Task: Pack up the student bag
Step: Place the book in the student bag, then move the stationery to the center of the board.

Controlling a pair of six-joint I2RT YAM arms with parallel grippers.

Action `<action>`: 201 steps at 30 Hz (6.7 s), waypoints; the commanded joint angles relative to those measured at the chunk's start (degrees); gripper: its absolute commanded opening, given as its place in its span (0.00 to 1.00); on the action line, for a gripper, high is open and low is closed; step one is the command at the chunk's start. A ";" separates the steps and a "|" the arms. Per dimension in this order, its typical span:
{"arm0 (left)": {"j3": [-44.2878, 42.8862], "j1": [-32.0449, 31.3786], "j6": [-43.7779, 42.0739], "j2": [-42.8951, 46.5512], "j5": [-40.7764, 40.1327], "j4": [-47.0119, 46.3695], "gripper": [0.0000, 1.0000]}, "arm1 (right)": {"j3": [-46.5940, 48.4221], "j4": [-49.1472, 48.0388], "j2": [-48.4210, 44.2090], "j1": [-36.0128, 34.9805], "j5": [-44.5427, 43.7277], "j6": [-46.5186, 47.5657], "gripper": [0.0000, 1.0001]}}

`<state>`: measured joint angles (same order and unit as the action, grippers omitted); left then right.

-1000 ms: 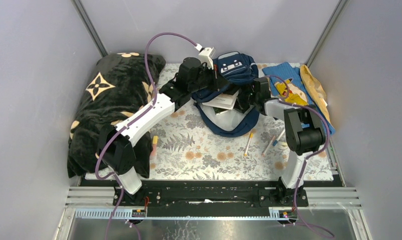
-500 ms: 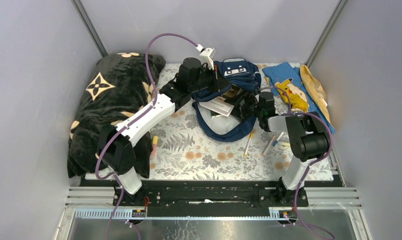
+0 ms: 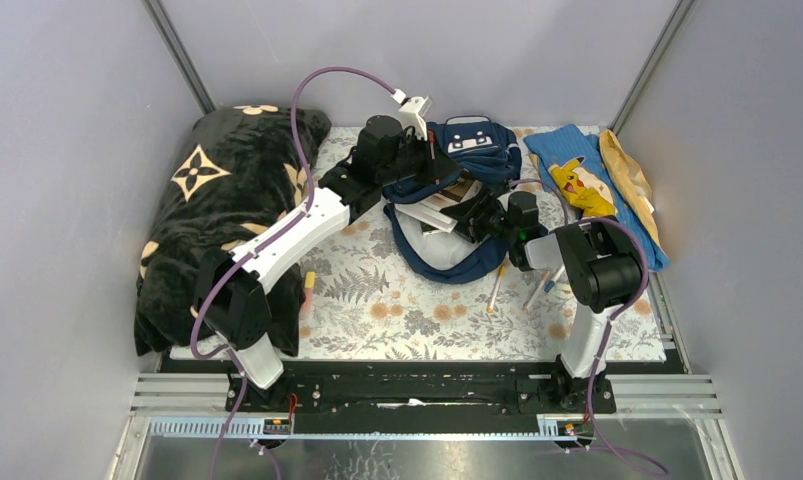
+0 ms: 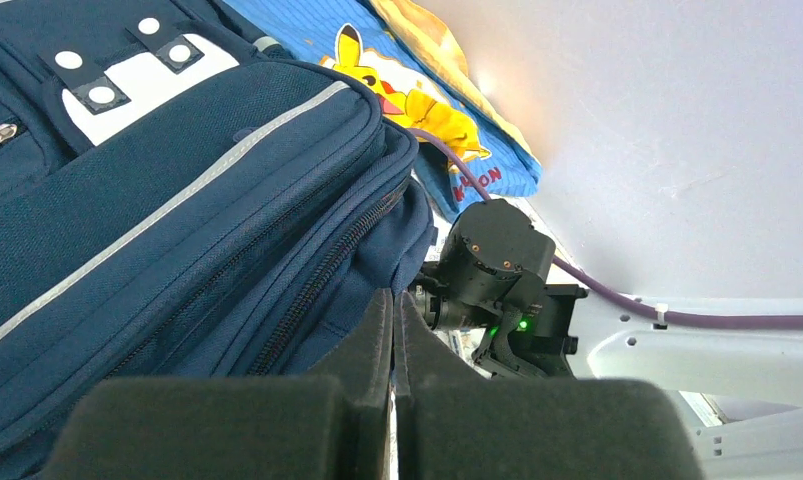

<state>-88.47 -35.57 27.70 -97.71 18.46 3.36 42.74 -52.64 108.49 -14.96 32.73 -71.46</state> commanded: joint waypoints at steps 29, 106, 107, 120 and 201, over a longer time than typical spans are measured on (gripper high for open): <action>0.16 6.67 -7.76 3.46 16.21 -5.24 0.00 | 25.72 70.89 -2.71 4.61 28.13 50.81 0.33; 1.51 2.09 -9.29 8.84 18.80 -3.52 0.00 | 23.36 31.24 -6.45 -14.20 -24.70 33.86 0.82; 2.20 2.13 -9.19 8.71 18.14 -3.49 0.00 | 23.06 31.62 -6.48 -14.21 -24.39 33.77 0.83; -5.05 2.24 -8.91 3.36 5.56 4.70 0.98 | 1.73 46.23 -33.01 -14.22 -27.31 39.27 0.97; 48.81 16.48 18.21 12.18 -27.19 26.14 0.45 | -5.96 71.21 -45.40 -0.67 -23.35 33.71 0.68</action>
<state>-42.59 -18.85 44.64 -84.38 -15.64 31.68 36.45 20.21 62.70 -15.38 8.27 -37.43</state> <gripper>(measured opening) 0.518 0.679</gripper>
